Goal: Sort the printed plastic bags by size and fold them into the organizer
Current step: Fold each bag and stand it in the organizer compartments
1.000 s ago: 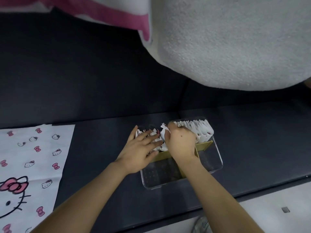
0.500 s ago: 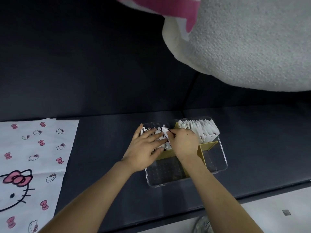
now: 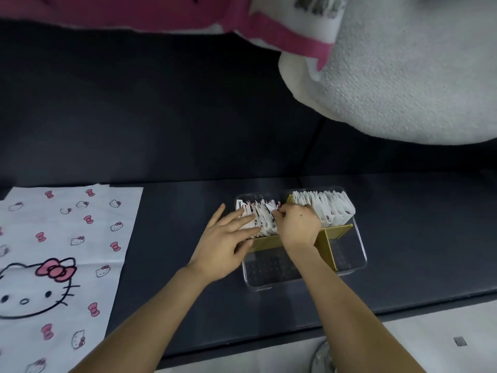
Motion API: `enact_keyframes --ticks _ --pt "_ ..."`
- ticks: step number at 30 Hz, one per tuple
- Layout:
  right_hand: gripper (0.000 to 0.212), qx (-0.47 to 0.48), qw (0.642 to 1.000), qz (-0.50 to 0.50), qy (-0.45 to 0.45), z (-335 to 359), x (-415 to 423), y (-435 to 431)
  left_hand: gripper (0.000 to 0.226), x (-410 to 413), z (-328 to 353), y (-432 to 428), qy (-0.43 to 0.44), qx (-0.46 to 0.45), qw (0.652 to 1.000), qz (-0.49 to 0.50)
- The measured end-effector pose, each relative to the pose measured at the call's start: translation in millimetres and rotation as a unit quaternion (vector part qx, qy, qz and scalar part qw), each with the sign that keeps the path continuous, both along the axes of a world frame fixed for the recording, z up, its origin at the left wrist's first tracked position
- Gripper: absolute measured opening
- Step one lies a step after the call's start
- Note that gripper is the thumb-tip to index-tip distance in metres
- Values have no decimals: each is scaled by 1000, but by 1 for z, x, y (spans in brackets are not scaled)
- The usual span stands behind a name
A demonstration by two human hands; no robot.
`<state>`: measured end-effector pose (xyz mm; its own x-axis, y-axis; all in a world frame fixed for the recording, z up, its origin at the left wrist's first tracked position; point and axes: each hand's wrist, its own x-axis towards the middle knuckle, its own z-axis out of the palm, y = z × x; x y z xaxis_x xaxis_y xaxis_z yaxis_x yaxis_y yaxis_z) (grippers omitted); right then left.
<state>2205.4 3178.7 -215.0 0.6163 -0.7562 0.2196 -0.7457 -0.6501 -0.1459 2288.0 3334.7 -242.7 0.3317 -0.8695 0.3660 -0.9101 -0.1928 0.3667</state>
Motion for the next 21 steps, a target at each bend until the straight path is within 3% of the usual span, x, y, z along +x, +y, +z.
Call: enact_keyframes --ticks 3,6,11,13,17,19,21 --pt "34 43 999 -1 17 13 -10 3 33 1 6 39 21 -12 999 29" --pt "29 62 998 13 -11 19 -23 16 37 5 3 89 37 -16 997 73" --pt "24 103 993 21 -54 30 -39 53 62 4 -2 187 56 24 979 194" --pt "21 124 988 41 -87 29 -41 81 70 1 -9 232 64 83 961 255" --pt "25 183 966 161 -86 8 -30 164 91 2 -25 309 107 266 891 351" --pt "36 235 945 226 -42 -8 -20 202 107 4 -35 331 136 329 856 375" --pt "50 274 922 272 31 -24 -11 234 116 1 -46 345 154 355 847 364"
